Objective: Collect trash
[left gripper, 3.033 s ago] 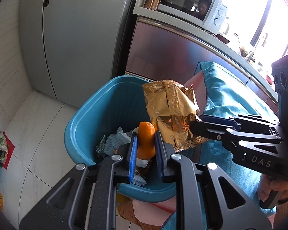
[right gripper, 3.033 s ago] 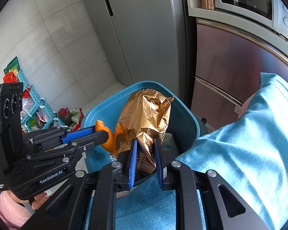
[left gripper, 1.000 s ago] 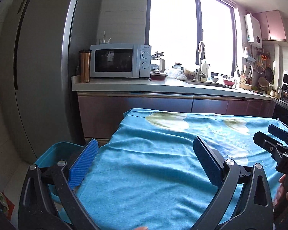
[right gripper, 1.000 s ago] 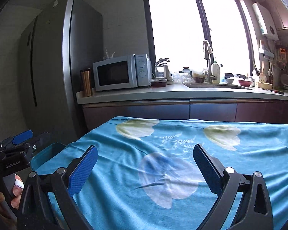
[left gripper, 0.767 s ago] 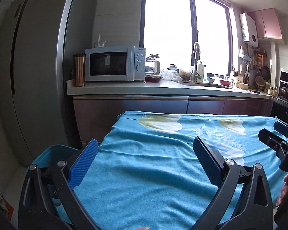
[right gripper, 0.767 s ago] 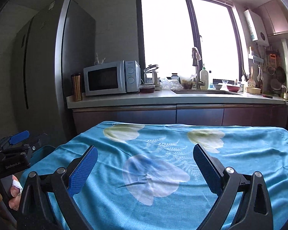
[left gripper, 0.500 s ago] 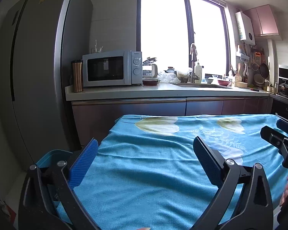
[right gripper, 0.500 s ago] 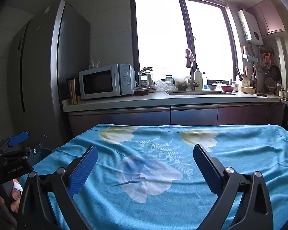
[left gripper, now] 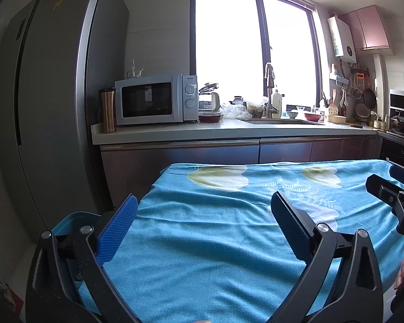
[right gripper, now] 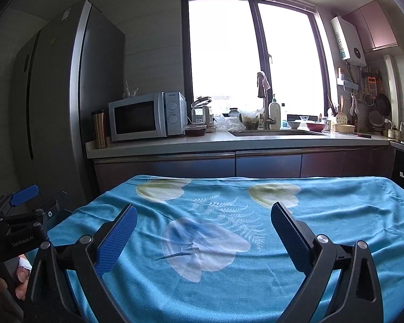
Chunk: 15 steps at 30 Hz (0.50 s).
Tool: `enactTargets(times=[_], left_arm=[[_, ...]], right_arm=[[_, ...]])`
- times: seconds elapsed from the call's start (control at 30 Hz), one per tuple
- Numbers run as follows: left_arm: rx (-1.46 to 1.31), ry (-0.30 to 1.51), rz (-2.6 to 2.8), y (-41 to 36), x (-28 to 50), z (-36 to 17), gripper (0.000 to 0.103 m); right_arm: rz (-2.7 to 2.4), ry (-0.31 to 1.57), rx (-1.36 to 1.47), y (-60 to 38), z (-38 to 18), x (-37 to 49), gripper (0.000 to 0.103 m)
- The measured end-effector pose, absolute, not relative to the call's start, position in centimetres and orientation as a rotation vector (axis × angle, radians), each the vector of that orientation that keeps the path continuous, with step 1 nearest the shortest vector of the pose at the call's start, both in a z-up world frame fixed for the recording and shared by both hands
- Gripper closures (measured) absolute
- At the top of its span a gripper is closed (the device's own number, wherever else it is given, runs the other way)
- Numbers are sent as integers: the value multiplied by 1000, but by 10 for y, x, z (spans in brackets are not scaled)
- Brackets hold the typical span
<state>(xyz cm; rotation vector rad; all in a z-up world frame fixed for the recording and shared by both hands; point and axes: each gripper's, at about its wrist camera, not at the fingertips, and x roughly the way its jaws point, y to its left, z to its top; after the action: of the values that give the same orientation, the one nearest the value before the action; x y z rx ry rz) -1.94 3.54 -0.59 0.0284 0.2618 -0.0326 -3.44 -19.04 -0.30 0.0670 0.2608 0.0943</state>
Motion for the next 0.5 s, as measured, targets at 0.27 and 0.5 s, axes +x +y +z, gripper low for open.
enactTargets(times=[0.27,0.5], left_arm=[[32,255,-30,35,-21,-6,6],[31,255,-32,35,-21,-6,6]], right_arm=[[91,263,66,-190,-3,-35,7],[94,266,68,-191,-3,-35,7]])
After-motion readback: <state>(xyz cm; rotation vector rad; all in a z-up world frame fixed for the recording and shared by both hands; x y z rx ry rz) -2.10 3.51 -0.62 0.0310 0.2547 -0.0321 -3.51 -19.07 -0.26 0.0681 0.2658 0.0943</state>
